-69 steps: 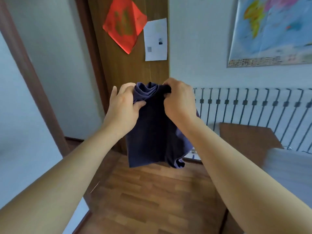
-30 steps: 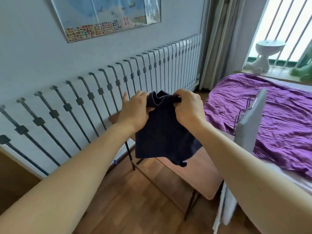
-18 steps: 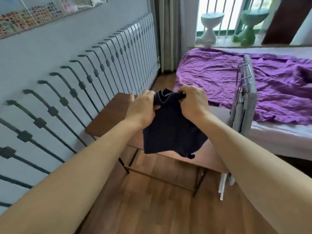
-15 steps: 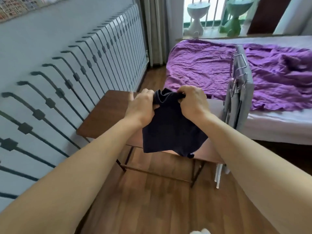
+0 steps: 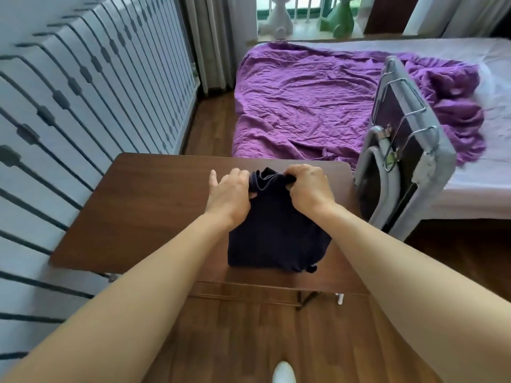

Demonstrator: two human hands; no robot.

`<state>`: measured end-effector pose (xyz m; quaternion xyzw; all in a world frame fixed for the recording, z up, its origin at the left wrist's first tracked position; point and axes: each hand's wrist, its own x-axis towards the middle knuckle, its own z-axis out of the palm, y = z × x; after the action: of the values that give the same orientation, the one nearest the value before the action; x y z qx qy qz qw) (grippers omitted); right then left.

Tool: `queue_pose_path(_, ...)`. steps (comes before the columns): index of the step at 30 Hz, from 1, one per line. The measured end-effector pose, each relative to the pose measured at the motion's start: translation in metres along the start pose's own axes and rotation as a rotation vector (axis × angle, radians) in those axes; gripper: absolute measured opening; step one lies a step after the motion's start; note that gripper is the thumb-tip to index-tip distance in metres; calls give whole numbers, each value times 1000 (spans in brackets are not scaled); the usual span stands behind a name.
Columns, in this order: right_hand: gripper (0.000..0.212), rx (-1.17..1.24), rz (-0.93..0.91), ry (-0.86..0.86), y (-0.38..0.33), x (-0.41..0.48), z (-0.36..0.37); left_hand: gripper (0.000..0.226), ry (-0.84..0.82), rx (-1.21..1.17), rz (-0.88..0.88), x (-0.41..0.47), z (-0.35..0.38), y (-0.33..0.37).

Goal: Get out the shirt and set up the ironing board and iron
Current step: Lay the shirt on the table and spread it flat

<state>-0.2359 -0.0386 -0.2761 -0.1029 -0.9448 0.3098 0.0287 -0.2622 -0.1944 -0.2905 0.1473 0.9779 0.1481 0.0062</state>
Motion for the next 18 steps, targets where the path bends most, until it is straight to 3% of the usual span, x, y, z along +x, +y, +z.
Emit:
queue_pose_path(13, 44, -27, 124, -42, 44, 138, 63, 23, -14, 48, 79, 137, 77, -39)
queue_pose_path(18, 37, 21, 266, -141, 72, 146, 91, 56, -164, 33, 103, 150, 114, -52)
